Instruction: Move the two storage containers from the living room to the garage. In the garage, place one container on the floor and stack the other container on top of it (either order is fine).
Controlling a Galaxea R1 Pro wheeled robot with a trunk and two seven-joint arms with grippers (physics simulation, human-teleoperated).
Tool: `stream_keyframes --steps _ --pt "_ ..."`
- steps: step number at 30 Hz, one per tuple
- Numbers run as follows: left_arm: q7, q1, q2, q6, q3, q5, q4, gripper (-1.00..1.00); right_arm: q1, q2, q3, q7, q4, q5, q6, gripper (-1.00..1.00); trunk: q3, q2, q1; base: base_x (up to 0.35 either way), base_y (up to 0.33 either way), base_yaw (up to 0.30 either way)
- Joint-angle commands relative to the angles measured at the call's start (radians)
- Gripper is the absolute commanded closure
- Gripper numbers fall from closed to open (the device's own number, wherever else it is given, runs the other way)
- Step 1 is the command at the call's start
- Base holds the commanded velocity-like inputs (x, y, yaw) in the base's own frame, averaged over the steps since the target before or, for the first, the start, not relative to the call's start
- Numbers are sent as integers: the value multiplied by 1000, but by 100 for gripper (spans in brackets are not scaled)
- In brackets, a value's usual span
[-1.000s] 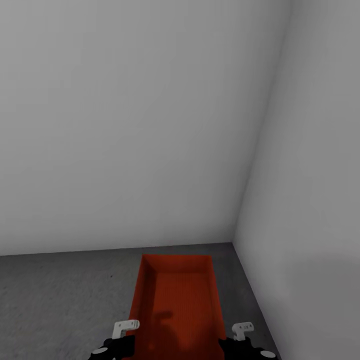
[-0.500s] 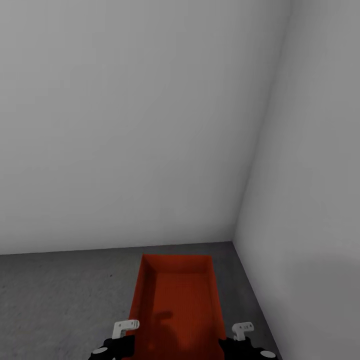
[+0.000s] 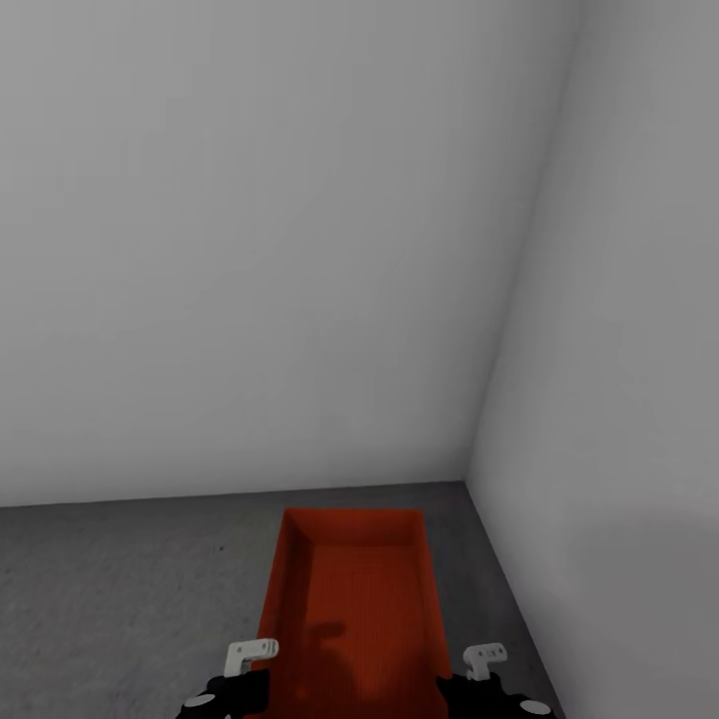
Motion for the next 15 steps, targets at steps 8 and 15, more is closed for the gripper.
stream_keyframes --steps 8,15 --pt "0 -1 -68 1 16 -7 -81 100 0 14 -16 17 3 21 0 100 -17 -36 19 0 0 0" --pt "0 -1 -68 1 16 -7 -81 100 0 14 -16 16 3 21 0 100 -17 -36 19 0 0 0"
